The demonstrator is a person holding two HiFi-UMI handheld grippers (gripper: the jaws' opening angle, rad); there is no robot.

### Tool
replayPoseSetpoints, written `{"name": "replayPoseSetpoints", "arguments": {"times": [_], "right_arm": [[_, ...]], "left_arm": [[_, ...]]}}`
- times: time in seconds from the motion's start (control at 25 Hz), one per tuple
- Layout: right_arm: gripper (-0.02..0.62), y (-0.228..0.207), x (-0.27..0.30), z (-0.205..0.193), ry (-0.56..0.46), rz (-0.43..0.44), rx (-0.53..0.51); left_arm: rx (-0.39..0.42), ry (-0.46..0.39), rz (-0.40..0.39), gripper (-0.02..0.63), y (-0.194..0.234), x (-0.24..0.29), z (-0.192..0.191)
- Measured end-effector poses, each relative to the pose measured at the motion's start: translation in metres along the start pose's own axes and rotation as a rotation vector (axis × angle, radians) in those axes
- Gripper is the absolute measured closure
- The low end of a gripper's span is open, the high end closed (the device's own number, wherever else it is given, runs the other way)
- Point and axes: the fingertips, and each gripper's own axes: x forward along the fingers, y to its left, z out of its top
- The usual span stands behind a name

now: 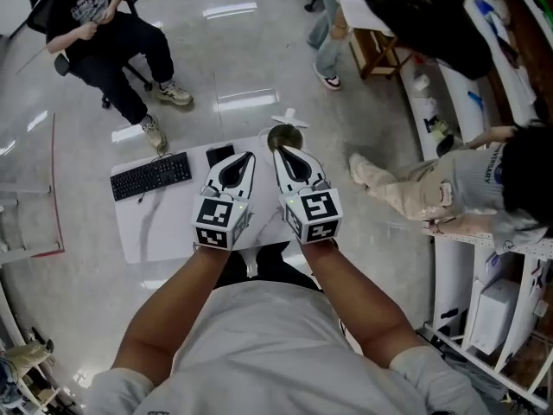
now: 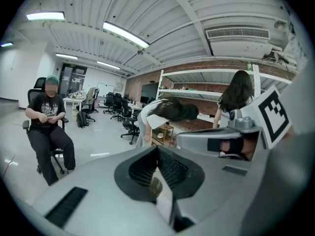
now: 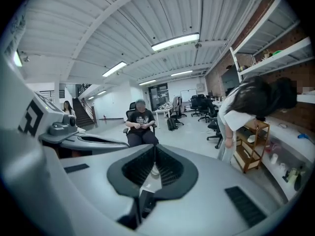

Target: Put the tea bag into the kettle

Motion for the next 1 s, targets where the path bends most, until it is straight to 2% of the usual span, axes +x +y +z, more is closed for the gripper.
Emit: {"name": "replayPoseSetpoints", "arguments": {"times": [0.44, 0.76, 1.0], "right_arm": [[0.578, 0.072, 0.0, 0.062, -0.086, 0.085, -0.034], [0.579, 0.123, 0.02, 0.092, -0.12, 0.151, -0.065], [0.584, 0.144, 0.04, 0.105, -0.136, 0.16, -0.082]], "left_arm": [[0.0, -0.095, 0.08, 0.598, 0.023, -0.055, 0.054], [-0.021, -0.144, 0.178, 0.598, 0.067, -0.093, 0.081], [-0.004, -0.182, 0.219, 0.598, 0.095, -0.113, 0.095]]}}
